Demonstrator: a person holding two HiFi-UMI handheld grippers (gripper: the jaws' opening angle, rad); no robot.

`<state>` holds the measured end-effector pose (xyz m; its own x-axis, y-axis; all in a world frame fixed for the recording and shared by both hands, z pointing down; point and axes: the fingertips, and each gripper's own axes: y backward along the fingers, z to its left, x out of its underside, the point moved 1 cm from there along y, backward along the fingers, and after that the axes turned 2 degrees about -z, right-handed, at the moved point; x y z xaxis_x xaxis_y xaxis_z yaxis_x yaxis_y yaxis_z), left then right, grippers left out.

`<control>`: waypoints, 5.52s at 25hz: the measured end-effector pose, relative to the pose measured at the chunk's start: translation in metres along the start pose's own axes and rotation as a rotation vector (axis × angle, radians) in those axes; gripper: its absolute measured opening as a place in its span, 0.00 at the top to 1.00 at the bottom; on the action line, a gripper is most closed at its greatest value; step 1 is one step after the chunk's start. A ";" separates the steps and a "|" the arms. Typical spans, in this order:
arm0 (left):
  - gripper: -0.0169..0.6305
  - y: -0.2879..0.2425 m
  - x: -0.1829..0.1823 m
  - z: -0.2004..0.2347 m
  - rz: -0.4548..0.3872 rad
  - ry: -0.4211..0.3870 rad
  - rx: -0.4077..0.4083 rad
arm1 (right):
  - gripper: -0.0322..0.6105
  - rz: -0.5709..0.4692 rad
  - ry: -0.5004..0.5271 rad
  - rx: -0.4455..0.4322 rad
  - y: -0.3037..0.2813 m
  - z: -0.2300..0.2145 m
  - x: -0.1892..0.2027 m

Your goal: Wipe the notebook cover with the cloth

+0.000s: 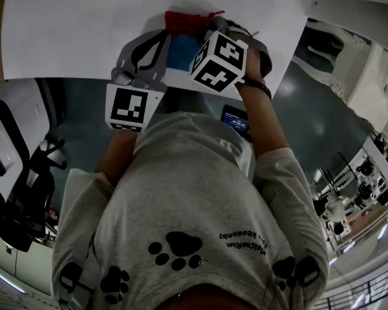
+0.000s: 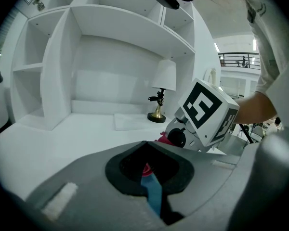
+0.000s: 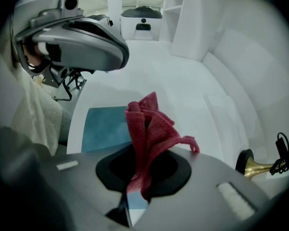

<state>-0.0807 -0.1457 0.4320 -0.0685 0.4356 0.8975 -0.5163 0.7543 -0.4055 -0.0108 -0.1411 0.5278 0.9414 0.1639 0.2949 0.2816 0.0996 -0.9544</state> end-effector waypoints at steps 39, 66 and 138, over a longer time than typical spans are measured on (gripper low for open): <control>0.98 -0.005 -0.015 -0.047 -0.023 -0.049 0.053 | 0.87 0.129 -0.153 0.090 0.031 -0.017 0.124; 0.98 0.014 -0.021 -0.066 -0.057 -0.080 0.090 | 0.87 0.135 -0.313 0.198 0.084 -0.014 0.162; 0.98 0.041 -0.009 -0.046 -0.043 -0.074 0.048 | 0.87 0.145 -0.033 0.031 0.018 0.034 0.083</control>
<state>-0.0616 -0.0962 0.3998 -0.1073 0.3648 0.9249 -0.5606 0.7461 -0.3593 0.0662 -0.0924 0.5370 0.9649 0.2114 0.1559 0.1367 0.1029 -0.9853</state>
